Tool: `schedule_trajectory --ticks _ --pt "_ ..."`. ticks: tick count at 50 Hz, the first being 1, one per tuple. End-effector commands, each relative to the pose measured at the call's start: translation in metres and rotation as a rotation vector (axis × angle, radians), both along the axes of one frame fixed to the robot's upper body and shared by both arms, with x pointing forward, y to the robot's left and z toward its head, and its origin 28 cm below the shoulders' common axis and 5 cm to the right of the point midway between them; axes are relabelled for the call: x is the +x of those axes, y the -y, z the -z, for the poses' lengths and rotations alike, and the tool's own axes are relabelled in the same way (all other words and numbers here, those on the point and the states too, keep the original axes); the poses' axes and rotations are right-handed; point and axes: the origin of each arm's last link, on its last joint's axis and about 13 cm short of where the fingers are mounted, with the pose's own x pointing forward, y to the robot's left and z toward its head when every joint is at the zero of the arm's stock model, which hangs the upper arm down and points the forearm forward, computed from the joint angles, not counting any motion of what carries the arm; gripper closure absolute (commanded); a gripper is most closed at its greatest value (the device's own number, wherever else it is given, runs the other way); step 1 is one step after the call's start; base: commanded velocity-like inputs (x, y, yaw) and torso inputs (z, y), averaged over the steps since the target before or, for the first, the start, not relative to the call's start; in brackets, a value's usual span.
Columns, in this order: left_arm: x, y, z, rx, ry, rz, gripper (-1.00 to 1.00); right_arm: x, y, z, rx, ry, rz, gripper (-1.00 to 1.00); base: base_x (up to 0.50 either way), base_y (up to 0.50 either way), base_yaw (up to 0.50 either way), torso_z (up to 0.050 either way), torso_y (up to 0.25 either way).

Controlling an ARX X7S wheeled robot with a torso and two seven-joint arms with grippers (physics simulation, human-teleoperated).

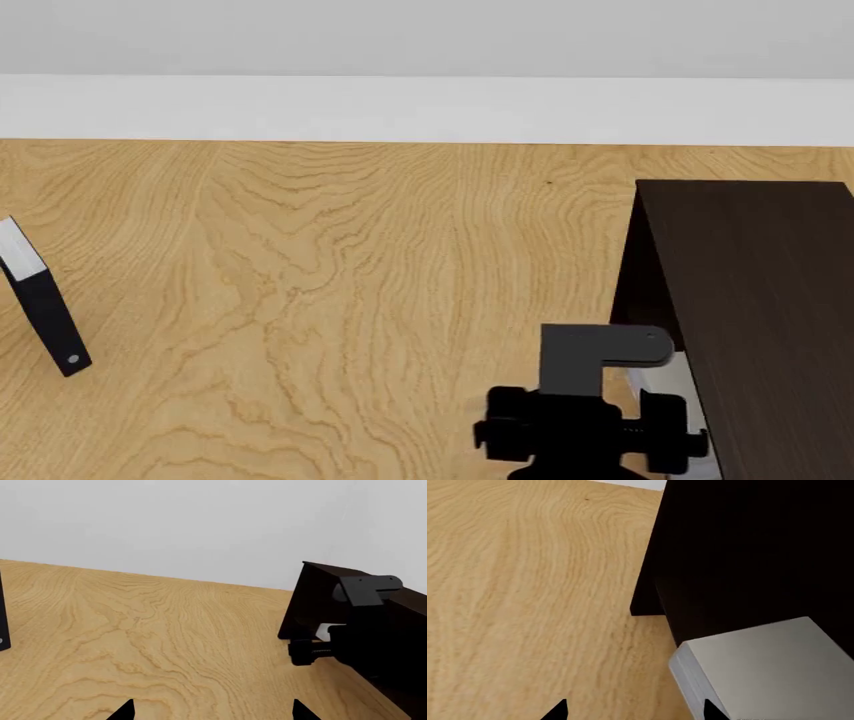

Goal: Pick up the book on the right and place it on the cabinet shelf.

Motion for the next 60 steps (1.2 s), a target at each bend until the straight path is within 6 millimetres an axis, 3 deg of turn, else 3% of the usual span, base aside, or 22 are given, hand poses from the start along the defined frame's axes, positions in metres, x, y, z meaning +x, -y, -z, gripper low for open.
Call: schedule_trajectory --ticks 1,22,60 --pt "-0.002 0.001 0.004 -0.003 -0.029 0.002 -1.00 0.000 0.019 -0.003 -0.074 0.019 0.090 -1.00 0.00 0.00 0.00 0.000 0.000" --pt "-0.003 0.001 0.003 -0.004 -0.023 0.000 -1.00 0.001 0.016 -0.004 -0.057 0.029 0.067 -1.00 0.00 0.00 0.00 0.000 0.000" --pt "-0.004 0.001 0.005 -0.007 -0.029 -0.002 -1.00 0.000 -0.023 0.004 -0.009 0.019 -0.158 -1.00 0.00 0.00 0.00 0.000 0.000"
